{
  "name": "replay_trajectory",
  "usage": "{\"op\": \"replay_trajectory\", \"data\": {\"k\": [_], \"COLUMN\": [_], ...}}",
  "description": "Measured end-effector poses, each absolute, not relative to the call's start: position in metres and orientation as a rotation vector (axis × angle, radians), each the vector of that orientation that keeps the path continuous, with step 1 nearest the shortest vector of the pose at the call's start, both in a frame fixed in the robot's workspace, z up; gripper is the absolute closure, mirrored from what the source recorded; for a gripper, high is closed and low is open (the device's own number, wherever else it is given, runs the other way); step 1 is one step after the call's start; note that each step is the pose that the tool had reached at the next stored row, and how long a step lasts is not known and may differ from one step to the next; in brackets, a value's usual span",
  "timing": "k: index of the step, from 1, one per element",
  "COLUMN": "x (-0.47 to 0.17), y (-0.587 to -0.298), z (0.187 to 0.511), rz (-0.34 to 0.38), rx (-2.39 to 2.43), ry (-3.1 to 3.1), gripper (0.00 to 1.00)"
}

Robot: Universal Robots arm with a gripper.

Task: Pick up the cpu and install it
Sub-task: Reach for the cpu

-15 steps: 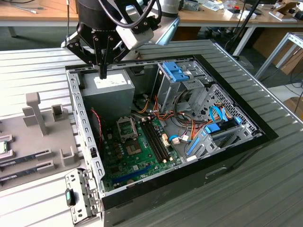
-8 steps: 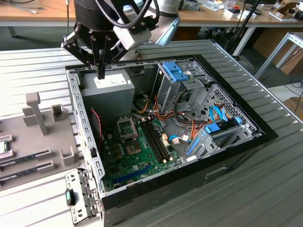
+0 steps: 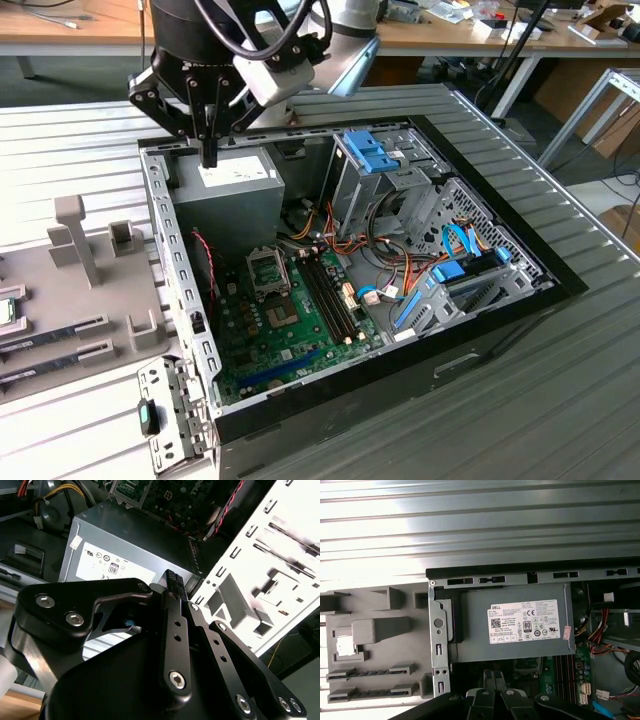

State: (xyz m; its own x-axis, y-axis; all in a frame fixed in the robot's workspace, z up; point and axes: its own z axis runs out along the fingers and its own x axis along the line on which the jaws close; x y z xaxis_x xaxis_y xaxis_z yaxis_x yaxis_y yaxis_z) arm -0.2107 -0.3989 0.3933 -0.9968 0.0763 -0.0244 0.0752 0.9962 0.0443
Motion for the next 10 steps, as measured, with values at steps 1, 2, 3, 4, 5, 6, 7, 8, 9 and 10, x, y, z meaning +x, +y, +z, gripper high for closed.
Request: {"op": "replay_trajectory", "data": {"k": [1,2,3,4,5,6,7,8,9,10], "x": [-0.2113,-0.2117,-0.2138,-0.2143,-0.2147,-0.2155,-0.2167,-0.2172,-0.2176,-0.2183], "y": [-0.3989,-0.3989,-0.3989,-0.3989,-0.3989,-0.3989,-0.399,-0.3989,-0.3989,-0.3989], "z": [0.3933,0.3933,0.3933,0.3933,0.3933,0.3933,0.3933,0.3933,0.3933,0.3933], "rz": [0.068,0.068,0.068,0.068,0.068,0.068,0.068,0.068,0.068,0.068], "rx": [0.118,0.118,0.118,0.118,0.118,0.118,0.118,0.118,0.118,0.118], "ry": [3.112,3.112,3.112,3.112,3.113,3.113,3.112,3.112,3.112,3.112], "gripper": [0.89,0.89,0.89,0.89,0.89,0.89,0.89,0.89,0.89,0.89]}}
